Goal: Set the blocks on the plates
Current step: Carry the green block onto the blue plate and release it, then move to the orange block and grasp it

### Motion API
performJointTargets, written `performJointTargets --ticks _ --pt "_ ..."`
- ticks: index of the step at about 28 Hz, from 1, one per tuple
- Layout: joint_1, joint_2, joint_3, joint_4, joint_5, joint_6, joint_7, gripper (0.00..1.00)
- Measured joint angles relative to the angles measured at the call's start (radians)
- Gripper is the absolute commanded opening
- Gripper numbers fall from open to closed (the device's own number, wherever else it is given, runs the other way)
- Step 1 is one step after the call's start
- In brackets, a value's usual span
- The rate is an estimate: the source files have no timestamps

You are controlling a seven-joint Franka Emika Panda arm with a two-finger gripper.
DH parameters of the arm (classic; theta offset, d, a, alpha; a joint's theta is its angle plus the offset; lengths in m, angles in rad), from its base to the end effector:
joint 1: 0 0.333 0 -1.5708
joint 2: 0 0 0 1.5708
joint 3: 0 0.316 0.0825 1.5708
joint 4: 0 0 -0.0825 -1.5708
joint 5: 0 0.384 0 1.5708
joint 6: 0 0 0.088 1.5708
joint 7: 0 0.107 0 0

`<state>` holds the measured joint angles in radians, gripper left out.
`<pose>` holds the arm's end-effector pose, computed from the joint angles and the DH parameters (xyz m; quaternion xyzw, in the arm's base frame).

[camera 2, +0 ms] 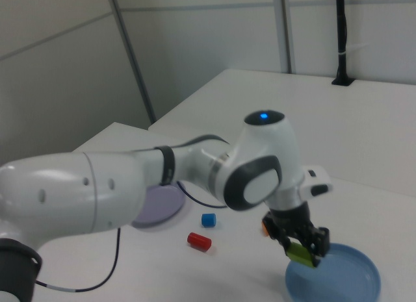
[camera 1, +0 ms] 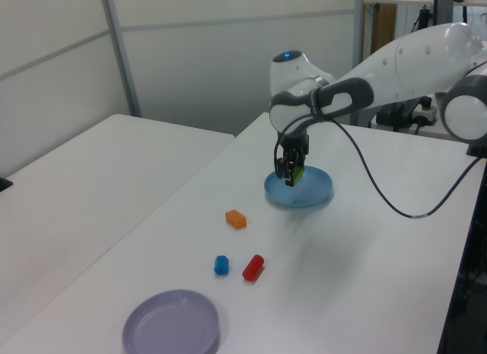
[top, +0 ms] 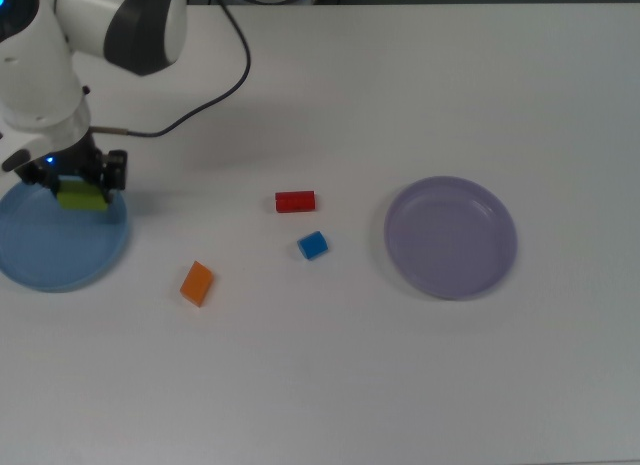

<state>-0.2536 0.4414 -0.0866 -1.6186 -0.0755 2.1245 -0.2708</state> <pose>0.6442 -0.2239 0.3759 0.9981 -0.0111 0.0159 0.0586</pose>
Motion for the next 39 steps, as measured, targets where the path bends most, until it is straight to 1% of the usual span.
performJointTargets --ticks 4,6,7,8,9,11,12,24,26,29,31,35,39 --pt "-0.018 0.055 0.000 -0.001 0.000 0.076 0.001 0.17" --pt "-0.024 0.079 0.000 0.000 0.001 0.103 0.005 0.20" --pt "-0.025 0.086 0.000 0.001 0.001 0.108 0.005 0.27" --pt "-0.026 0.090 0.000 0.002 0.001 0.110 0.006 0.39" --pt "-0.027 0.092 0.000 0.003 0.001 0.111 0.006 0.69" --pt "-0.028 0.092 0.000 0.006 0.001 0.111 0.006 0.97" --pt "-0.029 0.092 0.000 0.008 0.001 0.111 0.006 1.00" --pt "-0.028 0.088 0.007 0.019 0.002 0.111 0.012 1.00" --pt "-0.024 0.081 0.014 0.022 0.010 0.111 0.047 1.00" --pt "-0.009 0.067 0.032 0.023 0.023 0.111 0.140 1.00" --pt "0.012 0.059 0.046 0.023 0.026 0.111 0.222 1.00" --pt "0.048 0.055 0.070 0.023 0.027 0.111 0.342 1.00" --pt "0.093 0.061 0.082 0.019 0.029 0.122 0.460 1.00"
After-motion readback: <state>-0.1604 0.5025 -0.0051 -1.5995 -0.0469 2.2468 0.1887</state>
